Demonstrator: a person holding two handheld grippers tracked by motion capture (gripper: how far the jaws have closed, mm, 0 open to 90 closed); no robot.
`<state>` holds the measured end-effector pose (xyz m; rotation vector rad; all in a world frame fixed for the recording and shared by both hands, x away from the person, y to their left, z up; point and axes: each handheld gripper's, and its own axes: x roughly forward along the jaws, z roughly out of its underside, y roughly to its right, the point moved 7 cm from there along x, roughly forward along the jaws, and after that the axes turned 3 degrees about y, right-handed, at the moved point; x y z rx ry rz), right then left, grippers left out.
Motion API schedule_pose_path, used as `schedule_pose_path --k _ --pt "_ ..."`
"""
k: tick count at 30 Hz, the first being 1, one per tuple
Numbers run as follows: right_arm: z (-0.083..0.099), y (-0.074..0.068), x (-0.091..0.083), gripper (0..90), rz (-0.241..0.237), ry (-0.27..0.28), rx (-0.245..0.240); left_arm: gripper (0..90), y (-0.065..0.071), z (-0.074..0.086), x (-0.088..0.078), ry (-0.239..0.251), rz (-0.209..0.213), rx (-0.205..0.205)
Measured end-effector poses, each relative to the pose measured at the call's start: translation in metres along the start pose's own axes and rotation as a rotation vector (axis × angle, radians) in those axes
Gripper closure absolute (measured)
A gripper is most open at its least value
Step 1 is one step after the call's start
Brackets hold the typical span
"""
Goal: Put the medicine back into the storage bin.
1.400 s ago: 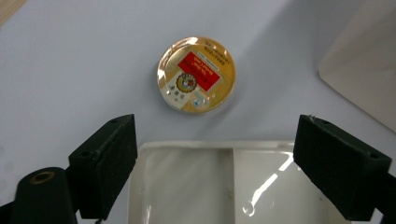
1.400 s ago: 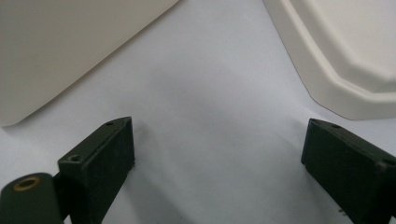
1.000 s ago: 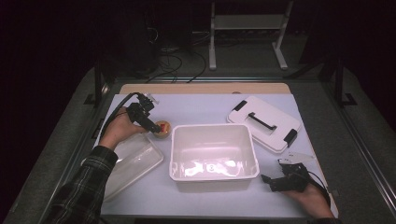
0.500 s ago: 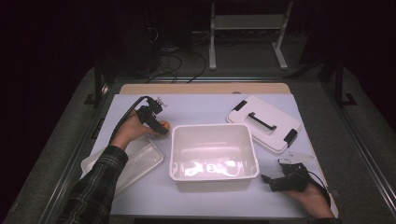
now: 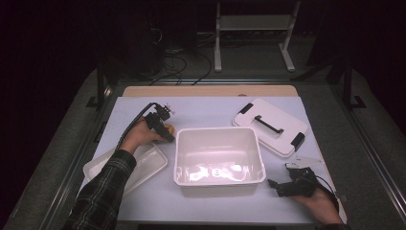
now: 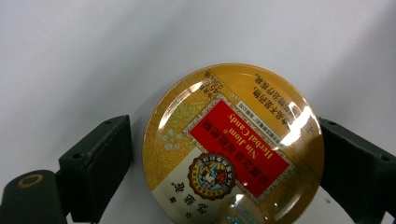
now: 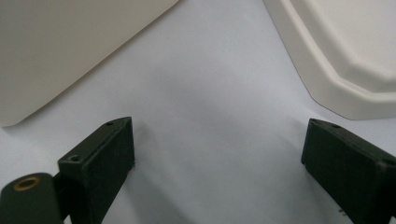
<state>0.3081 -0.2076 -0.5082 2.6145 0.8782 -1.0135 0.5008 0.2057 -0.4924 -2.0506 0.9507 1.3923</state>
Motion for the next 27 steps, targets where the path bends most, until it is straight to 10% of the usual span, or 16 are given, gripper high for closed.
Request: schedule_pose_path --k 27 --pt "0.0 0.0 0.0 8.8 0.0 0.0 0.0 19.5 0.005 -0.008 -0.03 0.012 0.027 0.025"
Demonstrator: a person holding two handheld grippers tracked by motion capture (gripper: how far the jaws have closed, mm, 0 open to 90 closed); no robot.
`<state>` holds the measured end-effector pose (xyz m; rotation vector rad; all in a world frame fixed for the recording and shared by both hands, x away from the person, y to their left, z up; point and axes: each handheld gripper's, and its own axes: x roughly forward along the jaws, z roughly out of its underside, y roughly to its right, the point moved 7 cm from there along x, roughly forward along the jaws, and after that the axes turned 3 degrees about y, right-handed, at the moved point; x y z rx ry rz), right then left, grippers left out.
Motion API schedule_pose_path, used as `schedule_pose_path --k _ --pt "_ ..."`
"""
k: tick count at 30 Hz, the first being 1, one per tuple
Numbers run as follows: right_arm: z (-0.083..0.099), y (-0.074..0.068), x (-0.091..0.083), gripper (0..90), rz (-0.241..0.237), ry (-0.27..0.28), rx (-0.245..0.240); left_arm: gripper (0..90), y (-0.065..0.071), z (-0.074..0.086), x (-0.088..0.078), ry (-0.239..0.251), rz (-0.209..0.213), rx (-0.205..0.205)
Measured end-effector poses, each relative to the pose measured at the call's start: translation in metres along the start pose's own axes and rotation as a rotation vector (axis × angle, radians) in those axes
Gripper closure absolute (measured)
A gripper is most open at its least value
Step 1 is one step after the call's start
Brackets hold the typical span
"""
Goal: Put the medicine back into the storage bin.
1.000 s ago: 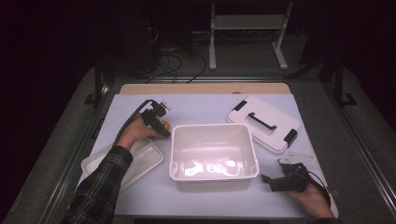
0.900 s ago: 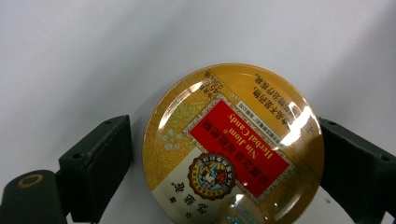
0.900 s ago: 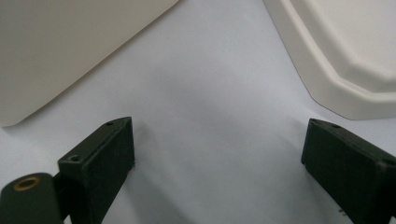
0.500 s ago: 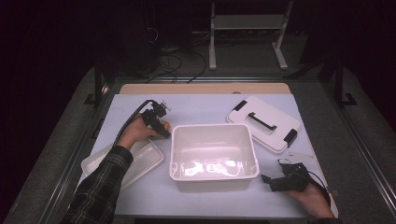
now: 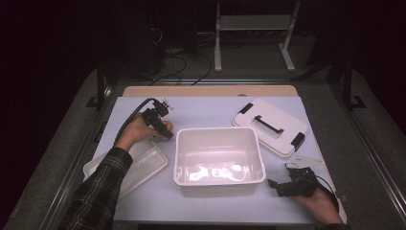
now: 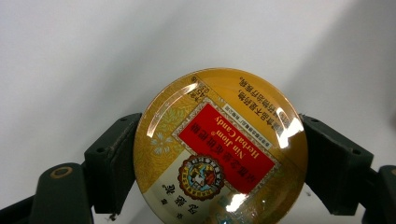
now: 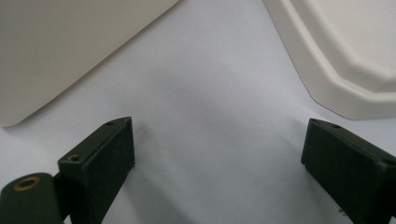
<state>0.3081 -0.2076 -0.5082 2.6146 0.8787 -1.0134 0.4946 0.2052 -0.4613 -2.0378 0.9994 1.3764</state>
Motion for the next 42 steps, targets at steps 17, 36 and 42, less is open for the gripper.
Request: schedule_pose_path --k 17,36,42 --pt "0.0 0.0 0.0 8.7 0.001 0.0 0.0 19.4 0.017 -0.014 -0.064 0.03 0.026 0.063" --pt "0.0 0.0 0.0 8.8 0.002 0.0 0.0 19.5 0.07 -0.031 -0.124 0.075 0.087 0.205" --pt "0.0 0.0 0.0 8.8 0.002 0.0 0.0 19.5 0.096 -0.038 -0.134 0.083 0.109 0.272"
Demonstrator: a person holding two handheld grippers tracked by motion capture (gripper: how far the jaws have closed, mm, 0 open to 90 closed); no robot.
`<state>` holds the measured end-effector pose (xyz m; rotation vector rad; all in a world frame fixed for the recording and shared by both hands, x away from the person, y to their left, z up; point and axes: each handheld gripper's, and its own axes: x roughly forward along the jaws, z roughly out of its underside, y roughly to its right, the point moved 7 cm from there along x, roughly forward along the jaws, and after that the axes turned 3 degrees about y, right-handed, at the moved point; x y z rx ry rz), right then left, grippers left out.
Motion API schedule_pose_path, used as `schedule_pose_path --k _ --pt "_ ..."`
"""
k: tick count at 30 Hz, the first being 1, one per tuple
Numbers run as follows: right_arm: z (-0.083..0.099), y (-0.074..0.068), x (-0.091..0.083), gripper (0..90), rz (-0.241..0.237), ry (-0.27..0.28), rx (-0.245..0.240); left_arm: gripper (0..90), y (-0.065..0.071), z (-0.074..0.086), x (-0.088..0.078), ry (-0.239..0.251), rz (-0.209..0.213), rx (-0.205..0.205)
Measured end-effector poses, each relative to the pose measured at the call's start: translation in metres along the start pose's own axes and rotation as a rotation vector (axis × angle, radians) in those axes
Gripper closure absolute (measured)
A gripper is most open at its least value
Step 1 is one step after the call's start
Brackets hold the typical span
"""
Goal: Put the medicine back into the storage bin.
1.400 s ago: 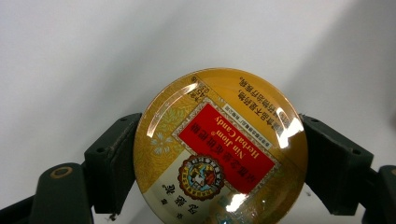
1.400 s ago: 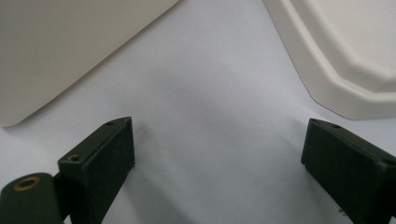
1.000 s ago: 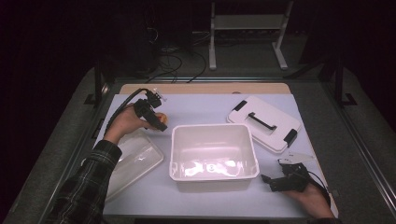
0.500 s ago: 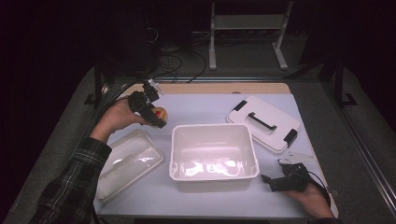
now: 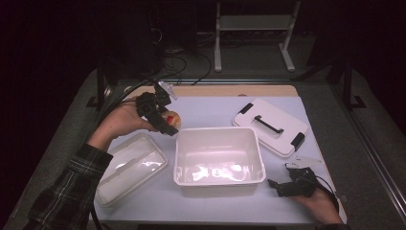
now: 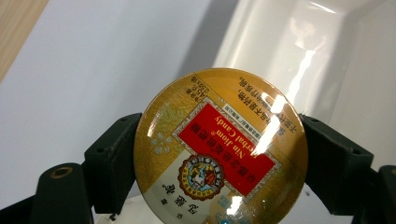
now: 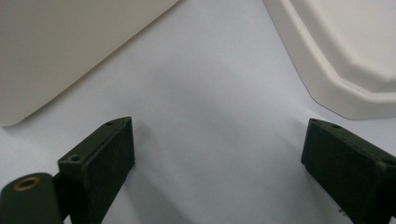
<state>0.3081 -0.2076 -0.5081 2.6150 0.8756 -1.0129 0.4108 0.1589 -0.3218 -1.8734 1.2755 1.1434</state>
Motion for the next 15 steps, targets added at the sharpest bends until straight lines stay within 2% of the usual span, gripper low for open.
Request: schedule_pose_path --k 4,15 --pt "0.0 0.0 0.0 8.7 0.0 0.0 0.0 19.4 0.016 -0.007 0.0 0.002 0.012 0.045" --pt "0.0 0.0 0.0 8.8 0.0 0.0 0.0 19.4 0.047 -0.019 0.008 0.007 0.061 0.116"
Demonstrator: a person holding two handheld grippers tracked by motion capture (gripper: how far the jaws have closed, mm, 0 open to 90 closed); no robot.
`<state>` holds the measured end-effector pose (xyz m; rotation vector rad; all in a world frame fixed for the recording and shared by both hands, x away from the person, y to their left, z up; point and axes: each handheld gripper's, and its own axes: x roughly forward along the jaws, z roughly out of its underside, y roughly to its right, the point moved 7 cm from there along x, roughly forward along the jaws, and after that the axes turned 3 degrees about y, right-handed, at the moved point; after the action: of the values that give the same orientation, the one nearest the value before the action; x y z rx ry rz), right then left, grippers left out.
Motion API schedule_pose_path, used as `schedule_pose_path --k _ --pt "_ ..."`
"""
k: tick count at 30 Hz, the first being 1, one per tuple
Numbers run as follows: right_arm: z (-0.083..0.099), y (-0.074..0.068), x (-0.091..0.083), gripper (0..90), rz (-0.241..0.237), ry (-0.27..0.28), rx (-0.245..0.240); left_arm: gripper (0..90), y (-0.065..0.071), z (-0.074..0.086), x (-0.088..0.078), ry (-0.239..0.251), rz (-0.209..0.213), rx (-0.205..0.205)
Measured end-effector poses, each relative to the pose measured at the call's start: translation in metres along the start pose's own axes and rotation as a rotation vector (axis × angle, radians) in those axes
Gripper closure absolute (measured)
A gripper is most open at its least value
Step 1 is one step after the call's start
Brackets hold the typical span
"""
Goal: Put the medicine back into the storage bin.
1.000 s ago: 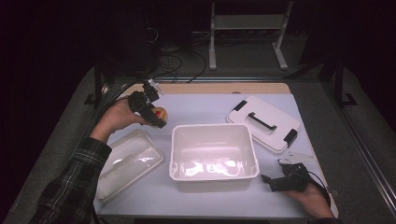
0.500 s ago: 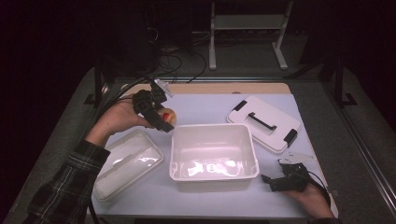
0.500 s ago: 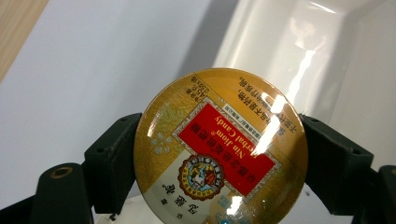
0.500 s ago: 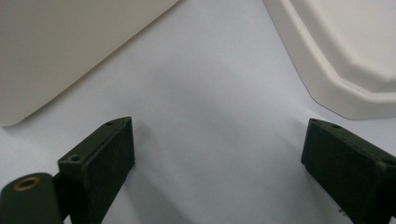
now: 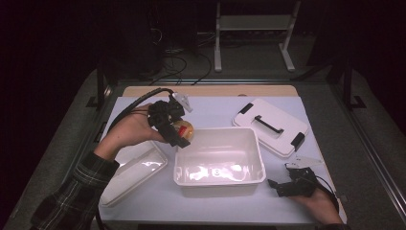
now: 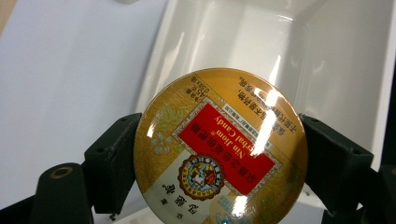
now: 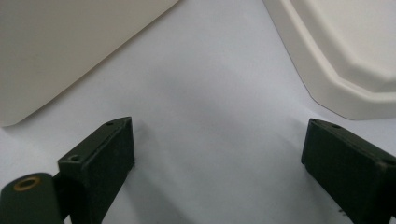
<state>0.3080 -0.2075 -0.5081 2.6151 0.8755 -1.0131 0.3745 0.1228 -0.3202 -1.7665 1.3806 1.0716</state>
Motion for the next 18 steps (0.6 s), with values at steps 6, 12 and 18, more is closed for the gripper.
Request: schedule_pose_path --k 6,12,18 --pt "0.0 0.0 0.0 8.7 0.0 0.0 0.0 19.4 0.013 -0.006 0.01 -0.008 0.02 0.035" --pt "0.0 0.0 0.0 8.8 0.0 0.0 0.0 19.4 0.02 -0.008 0.023 -0.025 0.038 0.055" --pt "0.0 0.0 0.0 8.8 -0.001 -0.001 0.001 19.4 0.027 -0.003 0.039 -0.063 0.057 0.077"
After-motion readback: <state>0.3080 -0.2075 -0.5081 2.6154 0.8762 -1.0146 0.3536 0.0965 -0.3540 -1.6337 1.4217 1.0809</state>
